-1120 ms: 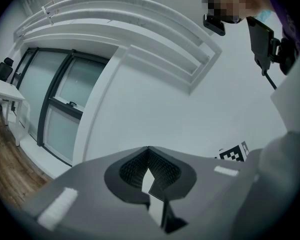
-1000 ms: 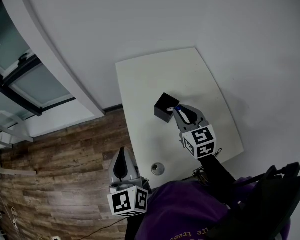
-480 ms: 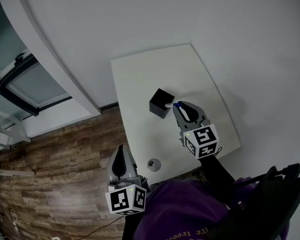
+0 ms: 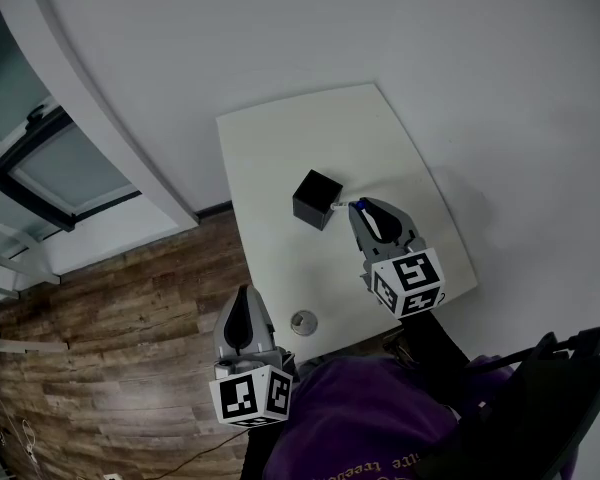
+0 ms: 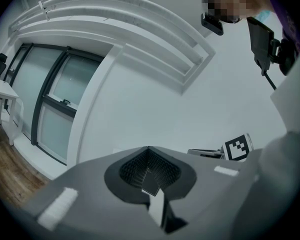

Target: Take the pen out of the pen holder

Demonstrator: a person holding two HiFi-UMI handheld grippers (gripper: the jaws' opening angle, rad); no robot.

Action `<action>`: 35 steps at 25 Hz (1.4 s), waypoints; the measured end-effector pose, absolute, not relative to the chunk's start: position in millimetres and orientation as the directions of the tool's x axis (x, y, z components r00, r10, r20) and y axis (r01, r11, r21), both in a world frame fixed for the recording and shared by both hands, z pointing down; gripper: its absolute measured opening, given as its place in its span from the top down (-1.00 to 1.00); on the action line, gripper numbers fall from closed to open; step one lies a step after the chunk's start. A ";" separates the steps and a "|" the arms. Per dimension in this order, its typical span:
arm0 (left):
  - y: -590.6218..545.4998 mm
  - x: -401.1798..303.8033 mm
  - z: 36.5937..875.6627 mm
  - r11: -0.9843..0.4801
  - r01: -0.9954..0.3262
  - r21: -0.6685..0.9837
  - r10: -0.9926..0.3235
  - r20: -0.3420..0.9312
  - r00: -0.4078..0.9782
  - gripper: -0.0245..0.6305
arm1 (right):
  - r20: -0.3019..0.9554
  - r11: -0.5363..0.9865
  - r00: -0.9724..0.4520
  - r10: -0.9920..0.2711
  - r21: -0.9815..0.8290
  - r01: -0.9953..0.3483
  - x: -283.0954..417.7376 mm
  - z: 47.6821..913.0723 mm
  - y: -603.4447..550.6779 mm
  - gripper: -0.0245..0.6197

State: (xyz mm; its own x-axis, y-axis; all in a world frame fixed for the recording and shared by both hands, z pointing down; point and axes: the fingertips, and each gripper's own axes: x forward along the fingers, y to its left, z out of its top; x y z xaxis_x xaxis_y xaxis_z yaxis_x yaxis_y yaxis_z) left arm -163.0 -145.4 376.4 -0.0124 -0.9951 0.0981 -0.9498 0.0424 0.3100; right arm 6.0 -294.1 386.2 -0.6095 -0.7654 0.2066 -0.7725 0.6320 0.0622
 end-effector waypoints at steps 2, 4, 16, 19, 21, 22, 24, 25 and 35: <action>-144.3 -161.5 376.0 0.038 -0.951 0.308 -0.995 0.097 -0.009 0.91 | 0.200 0.628 -0.607 -0.769 0.055 -0.777 8.8 384.5 -291.7 0.68; -143.4 -160.7 375.8 0.035 -0.950 0.309 -0.995 0.097 -0.005 0.91 | 0.196 0.624 -0.605 -0.772 0.049 -0.780 11.1 382.9 -289.5 0.68; -142.2 -155.5 375.8 0.014 -0.950 0.312 -0.995 0.098 0.018 0.91 | 0.155 0.596 -0.585 -0.796 0.041 -0.802 23.2 365.9 -275.5 0.69; -142.1 -154.3 376.3 0.005 -0.951 0.309 -0.995 0.095 0.026 0.91 | 0.149 0.593 -0.582 -0.799 0.035 -0.805 25.0 364.3 -273.1 0.68; -142.2 -154.2 376.5 0.008 -0.950 0.311 -0.995 0.100 0.024 0.91 | 0.147 0.591 -0.581 -0.800 0.031 -0.806 25.9 363.5 -272.6 0.68; -142.0 -154.2 376.8 0.010 -0.950 0.312 -0.995 0.102 0.023 0.91 | 0.146 0.591 -0.581 -0.800 0.031 -0.806 26.2 363.4 -272.3 0.69; -141.7 -154.1 377.4 0.012 -0.950 0.311 -0.994 0.103 0.021 0.91 | 0.144 0.592 -0.582 -0.800 0.030 -0.806 26.6 363.0 -271.9 0.69; -141.8 -154.2 377.5 0.013 -0.950 0.311 -0.995 0.102 0.020 0.91 | 0.142 0.592 -0.583 -0.800 0.030 -0.805 26.6 362.6 -271.9 0.69; -144.2 -154.2 375.3 0.001 -0.952 0.308 -0.995 0.091 0.029 0.91 | 0.129 0.593 -0.585 -0.801 0.033 -0.804 24.7 355.0 -273.1 0.69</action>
State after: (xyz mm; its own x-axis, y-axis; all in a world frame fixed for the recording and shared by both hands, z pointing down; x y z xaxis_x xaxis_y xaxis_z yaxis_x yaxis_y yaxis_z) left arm -154.2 -144.2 375.3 0.0288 -0.9954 0.0915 -0.9515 0.0008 0.3076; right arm 24.7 -273.1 355.0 -0.5853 -0.8005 0.1288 -0.8043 0.5933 0.0329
